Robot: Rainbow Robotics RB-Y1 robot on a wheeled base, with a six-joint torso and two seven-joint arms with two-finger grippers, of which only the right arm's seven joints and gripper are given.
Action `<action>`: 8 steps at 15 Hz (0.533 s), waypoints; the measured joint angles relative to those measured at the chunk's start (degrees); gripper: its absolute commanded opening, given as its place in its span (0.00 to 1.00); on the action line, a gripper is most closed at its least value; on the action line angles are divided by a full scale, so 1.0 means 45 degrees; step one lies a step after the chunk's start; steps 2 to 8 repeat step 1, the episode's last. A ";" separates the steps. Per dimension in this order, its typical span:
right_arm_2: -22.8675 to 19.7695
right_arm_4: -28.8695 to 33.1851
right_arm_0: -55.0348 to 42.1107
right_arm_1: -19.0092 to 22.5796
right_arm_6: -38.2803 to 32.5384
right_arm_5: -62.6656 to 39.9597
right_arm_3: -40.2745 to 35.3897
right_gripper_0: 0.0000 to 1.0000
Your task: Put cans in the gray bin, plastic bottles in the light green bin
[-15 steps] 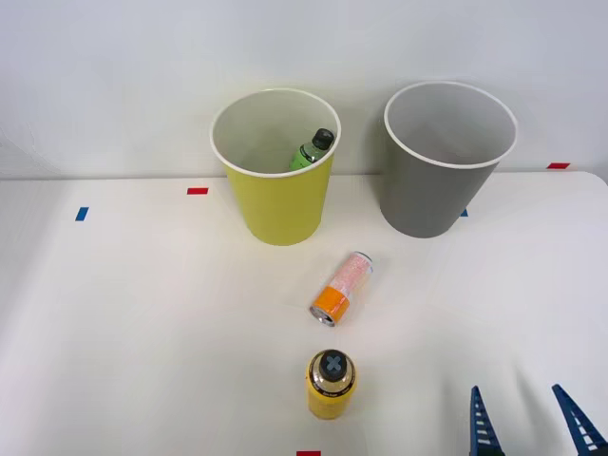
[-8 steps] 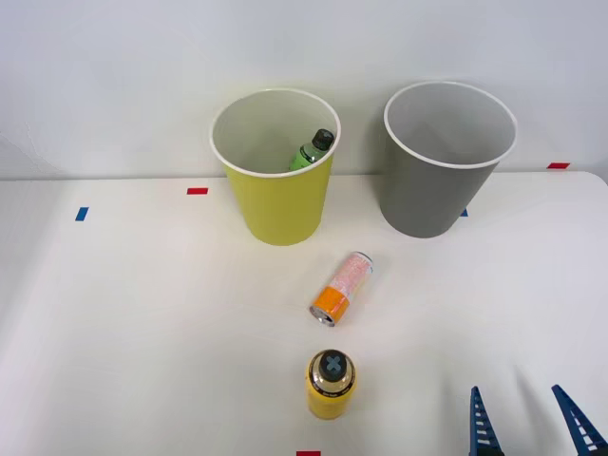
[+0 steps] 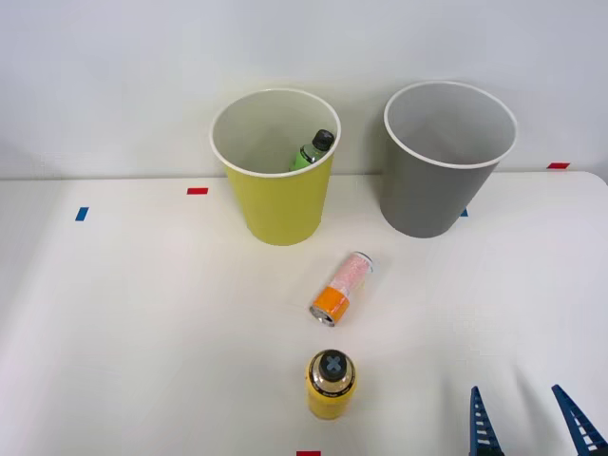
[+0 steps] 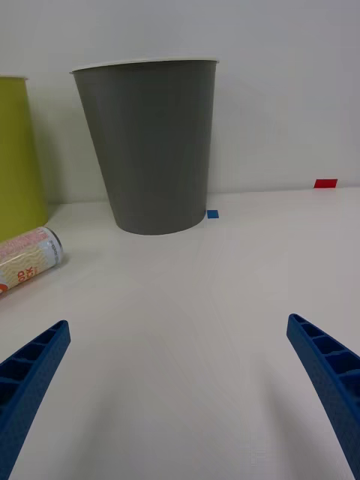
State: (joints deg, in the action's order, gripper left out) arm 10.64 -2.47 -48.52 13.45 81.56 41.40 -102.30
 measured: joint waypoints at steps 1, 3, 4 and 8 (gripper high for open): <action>0.0000 0.0000 0.0000 0.0000 0.0000 0.0000 0.0000 1.00; 0.0000 0.0000 0.0000 0.0000 0.0000 0.0000 0.0000 1.00; 0.0000 0.0000 0.0000 0.0000 0.0000 0.0000 0.0000 1.00; 0.0000 0.0000 0.0000 0.0000 0.0000 0.0000 0.0000 1.00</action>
